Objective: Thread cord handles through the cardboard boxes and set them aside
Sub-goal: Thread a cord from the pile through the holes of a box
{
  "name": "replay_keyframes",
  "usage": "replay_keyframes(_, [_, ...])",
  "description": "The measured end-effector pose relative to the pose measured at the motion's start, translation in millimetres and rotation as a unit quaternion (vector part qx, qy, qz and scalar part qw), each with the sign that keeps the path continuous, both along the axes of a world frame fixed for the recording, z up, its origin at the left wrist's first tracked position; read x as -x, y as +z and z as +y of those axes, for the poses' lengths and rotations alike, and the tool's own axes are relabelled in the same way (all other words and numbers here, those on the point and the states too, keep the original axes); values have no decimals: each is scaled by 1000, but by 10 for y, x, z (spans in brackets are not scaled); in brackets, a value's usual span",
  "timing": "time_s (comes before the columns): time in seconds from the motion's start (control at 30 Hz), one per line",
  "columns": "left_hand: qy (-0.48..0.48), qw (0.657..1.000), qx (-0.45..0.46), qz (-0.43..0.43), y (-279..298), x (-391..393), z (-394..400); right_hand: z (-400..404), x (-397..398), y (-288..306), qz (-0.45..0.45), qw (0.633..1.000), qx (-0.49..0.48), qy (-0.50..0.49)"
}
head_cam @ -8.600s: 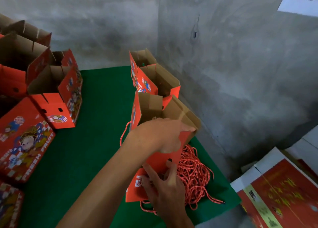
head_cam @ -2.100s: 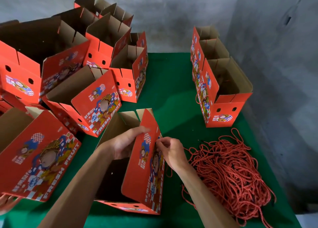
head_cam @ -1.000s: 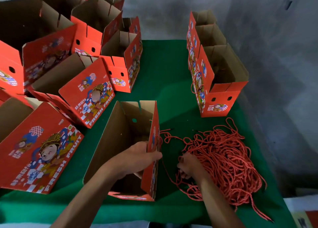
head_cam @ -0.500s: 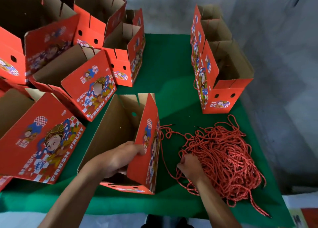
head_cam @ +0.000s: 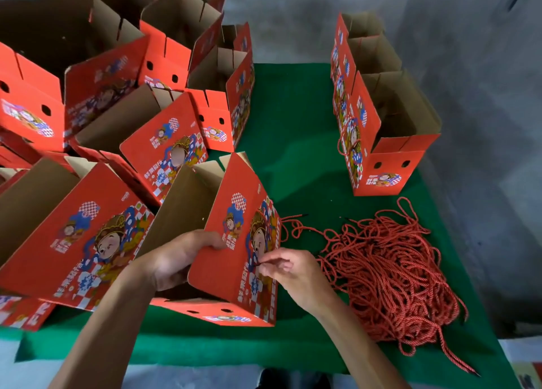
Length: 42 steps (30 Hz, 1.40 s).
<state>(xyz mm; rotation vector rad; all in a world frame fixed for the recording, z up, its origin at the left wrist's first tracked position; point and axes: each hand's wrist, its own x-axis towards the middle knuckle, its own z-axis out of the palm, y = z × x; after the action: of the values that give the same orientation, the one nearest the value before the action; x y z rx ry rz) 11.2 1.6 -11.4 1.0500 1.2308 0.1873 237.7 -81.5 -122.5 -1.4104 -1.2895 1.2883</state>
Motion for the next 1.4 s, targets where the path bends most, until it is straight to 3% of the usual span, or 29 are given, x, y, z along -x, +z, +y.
replay_keyframes(0.13, [1,1000,0,2,5,-26,-23,14,102,69,7,1000,-16,-19])
replay_keyframes(0.53, [-13,1000,17,-17,53,-210,-110,82,35,177,-198,979,-36,28])
replay_keyframes(0.73, [-32,996,42,-68,-23,-355,-54,77,20,77,-163,986,-40,-1])
replay_keyframes(0.8, [-29,998,39,-37,-75,-413,-36,66,-6,23,-134,990,-45,-23])
replay_keyframes(0.87, [-84,996,-6,28,-110,-491,-53,53,-23,-42,-106,993,-37,-41])
replay_keyframes(0.97, [-180,974,-73,114,-179,-622,-71,21,-13,-138,-54,997,-7,-51])
replay_keyframes(1.1, [-220,942,-140,213,-283,-763,-56,13,-37,-249,-4,997,36,-64])
replay_keyframes(1.27, [-265,902,-197,278,-318,-755,-55,67,-69,-340,98,992,36,-70])
replay_keyframes(1.33, [-262,884,-229,313,-326,-756,-87,184,-91,-432,53,994,33,-92])
replay_keyframes(1.4, [-244,871,-245,348,-335,-762,-90,373,-161,-580,-53,990,26,-125])
